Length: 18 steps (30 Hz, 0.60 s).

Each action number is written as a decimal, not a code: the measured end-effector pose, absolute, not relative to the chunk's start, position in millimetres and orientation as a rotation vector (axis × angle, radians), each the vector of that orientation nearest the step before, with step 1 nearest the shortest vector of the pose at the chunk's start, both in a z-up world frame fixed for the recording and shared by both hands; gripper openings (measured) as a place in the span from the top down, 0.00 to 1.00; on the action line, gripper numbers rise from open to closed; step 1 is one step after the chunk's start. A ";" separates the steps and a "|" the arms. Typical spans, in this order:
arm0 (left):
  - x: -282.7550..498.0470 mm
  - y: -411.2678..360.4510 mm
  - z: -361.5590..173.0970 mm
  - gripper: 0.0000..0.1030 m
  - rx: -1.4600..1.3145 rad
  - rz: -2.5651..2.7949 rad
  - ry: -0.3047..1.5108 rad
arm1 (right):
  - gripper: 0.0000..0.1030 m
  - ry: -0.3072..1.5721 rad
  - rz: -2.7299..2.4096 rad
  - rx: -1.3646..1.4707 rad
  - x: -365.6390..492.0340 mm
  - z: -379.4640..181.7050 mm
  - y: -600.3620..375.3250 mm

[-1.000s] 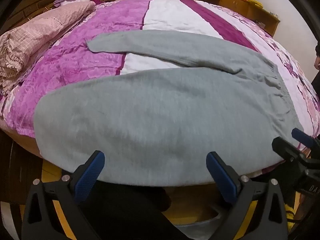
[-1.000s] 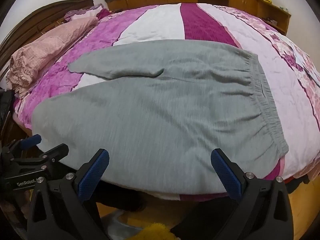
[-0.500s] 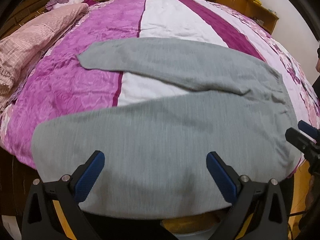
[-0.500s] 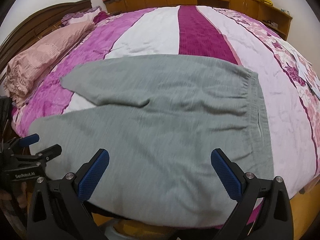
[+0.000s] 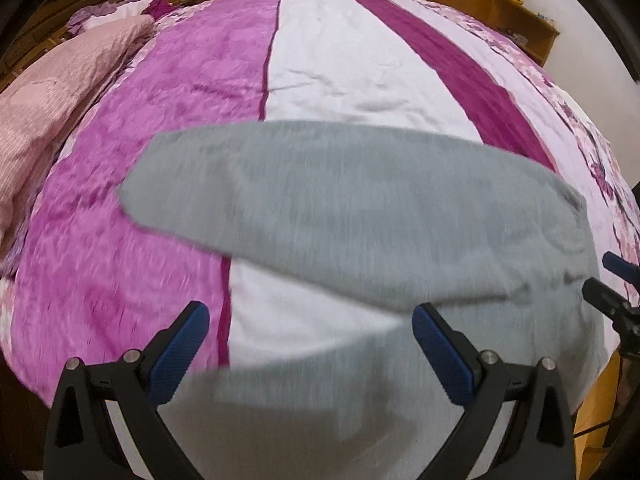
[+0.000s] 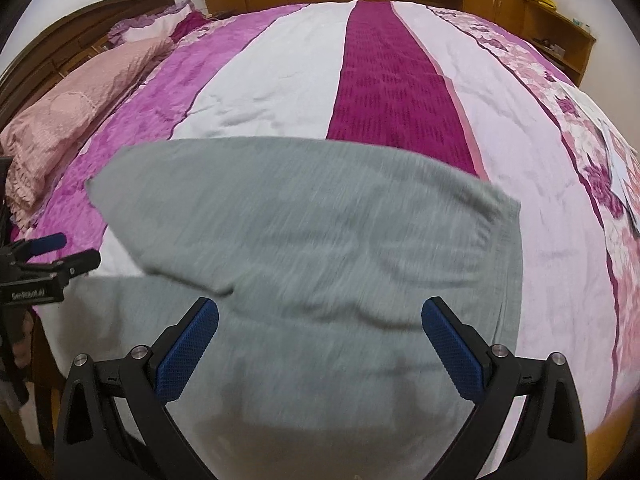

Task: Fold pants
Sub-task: 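Move both grippers over the grey sweatpants toward the leg edge, then close both grippers on the edge of the grey sweatpants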

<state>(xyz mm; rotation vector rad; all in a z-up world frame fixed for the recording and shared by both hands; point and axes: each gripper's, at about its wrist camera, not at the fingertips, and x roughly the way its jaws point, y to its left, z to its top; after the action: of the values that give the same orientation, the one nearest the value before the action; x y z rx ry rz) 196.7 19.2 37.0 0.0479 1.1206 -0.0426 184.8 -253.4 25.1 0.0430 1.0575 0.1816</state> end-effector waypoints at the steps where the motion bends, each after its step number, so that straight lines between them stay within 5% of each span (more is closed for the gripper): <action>1: 205.3 18.9 36.6 0.00 0.048 -0.043 1.123 | 0.05 1.062 0.173 0.040 190.7 23.9 -255.6; 18: 325.6 -4.0 16.9 0.00 0.191 -0.072 1.119 | 0.05 1.122 0.112 -0.033 302.9 -4.2 -297.0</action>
<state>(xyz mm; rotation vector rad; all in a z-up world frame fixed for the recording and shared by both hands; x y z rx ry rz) 325.6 -4.0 16.9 0.1913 1.1193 -0.0725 302.9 -297.0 -4.2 -0.0334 1.1225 0.1121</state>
